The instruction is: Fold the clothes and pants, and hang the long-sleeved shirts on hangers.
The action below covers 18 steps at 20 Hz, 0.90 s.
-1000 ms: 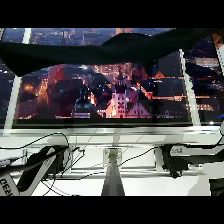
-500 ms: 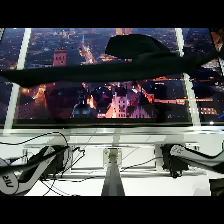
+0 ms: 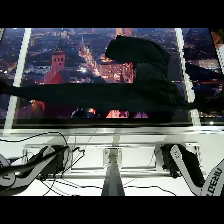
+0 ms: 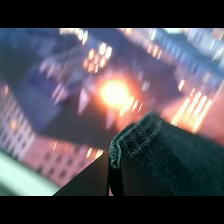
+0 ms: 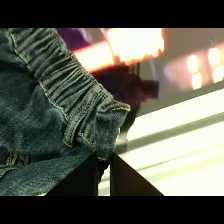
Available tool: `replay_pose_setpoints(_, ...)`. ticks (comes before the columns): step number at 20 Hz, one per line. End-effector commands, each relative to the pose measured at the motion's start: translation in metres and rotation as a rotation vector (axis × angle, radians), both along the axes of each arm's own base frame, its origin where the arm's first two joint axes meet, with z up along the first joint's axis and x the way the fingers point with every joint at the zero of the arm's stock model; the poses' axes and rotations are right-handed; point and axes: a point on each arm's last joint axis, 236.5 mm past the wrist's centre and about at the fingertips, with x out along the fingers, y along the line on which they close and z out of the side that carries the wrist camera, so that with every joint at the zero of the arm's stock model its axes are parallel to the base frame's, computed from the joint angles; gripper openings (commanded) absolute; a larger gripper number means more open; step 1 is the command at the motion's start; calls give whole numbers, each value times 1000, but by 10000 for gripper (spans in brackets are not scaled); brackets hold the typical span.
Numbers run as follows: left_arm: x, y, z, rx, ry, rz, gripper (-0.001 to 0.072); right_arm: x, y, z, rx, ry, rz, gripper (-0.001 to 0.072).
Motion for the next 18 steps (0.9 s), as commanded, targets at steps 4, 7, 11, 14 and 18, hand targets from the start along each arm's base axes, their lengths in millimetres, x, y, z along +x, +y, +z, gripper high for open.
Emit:
replay_pose_setpoints(4, -100, -5, -86, -54, 453, -19, 23, -42, -2, -24, -46, 128, 21, 31)
replay_pose_setpoints(7, -80, 6, -68, 8, 398, -62, 23, -43, -4, -24, -56, 133, 22, 31)
replay_pose_setpoints(11, 10, 18, 35, 194, 88, -130, 23, -40, -6, -24, -59, 122, 21, 31)
replay_pose_setpoints(14, 65, 7, 128, 349, -144, -204, 24, -40, -6, -24, -60, 121, 21, 31)
replay_pose_setpoints(18, 66, -4, 143, 340, -158, -209, 22, -40, -6, -24, -59, 121, 20, 31)
